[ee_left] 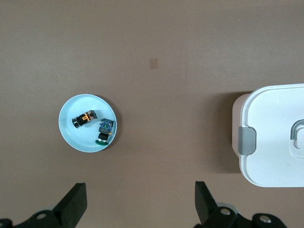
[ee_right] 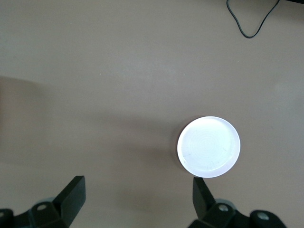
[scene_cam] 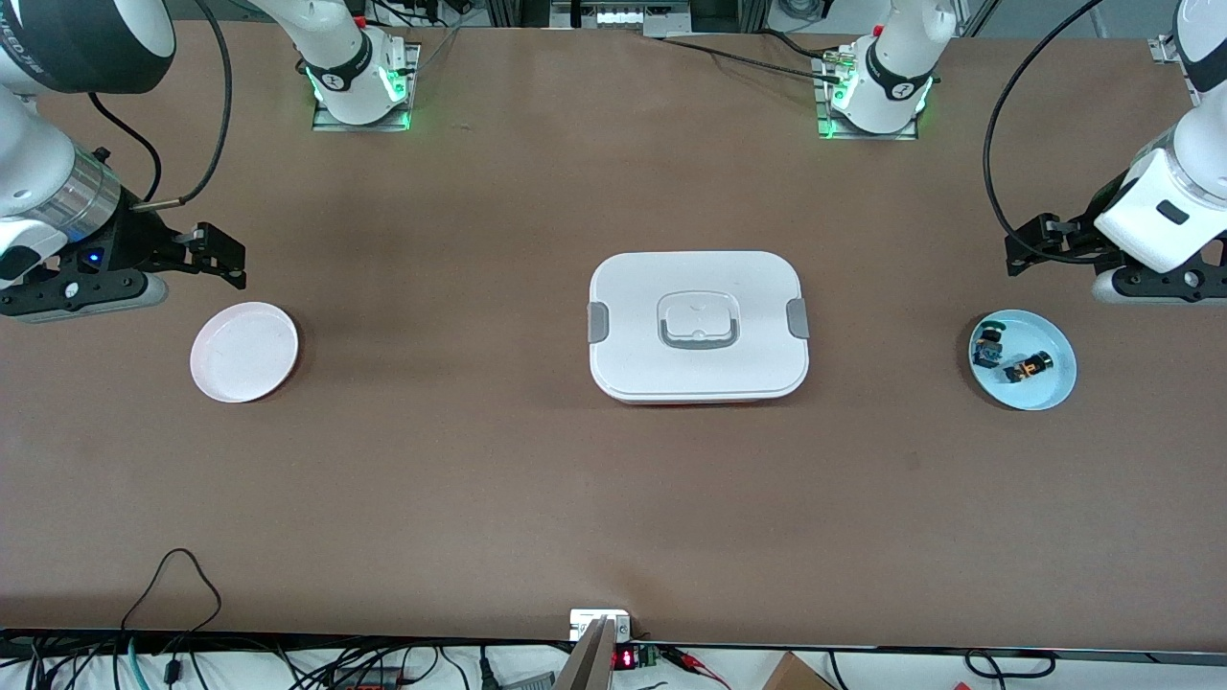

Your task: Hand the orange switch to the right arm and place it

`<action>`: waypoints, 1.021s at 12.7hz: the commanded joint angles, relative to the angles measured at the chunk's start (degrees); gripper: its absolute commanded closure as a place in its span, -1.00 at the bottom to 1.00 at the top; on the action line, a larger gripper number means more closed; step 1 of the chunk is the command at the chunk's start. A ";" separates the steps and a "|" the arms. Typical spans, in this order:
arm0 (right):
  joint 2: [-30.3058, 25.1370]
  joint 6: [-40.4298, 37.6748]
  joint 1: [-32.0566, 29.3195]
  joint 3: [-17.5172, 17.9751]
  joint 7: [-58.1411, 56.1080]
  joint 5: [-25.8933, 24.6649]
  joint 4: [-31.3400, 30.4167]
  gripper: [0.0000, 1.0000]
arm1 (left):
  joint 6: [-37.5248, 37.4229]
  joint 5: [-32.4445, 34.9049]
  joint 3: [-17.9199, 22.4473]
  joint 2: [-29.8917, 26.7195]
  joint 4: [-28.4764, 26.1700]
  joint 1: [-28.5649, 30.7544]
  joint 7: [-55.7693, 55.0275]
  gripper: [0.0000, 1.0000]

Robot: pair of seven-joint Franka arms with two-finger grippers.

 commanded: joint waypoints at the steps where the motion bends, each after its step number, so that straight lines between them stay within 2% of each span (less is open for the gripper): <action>1: -0.43 -0.24 0.09 -0.03 0.22 0.24 0.37 -1.00 | -0.69 0.08 -0.09 0.52 1.27 0.17 -0.40 -1.00; 11: -0.34 -0.51 0.09 -0.12 0.22 0.24 0.29 -1.00 | -1.92 -0.09 0.52 0.96 1.00 1.66 0.21 -1.00; 13: -0.34 -0.51 -0.09 -0.12 0.13 0.24 0.29 -1.00 | -1.66 0.08 0.61 2.45 1.09 2.28 1.87 -1.00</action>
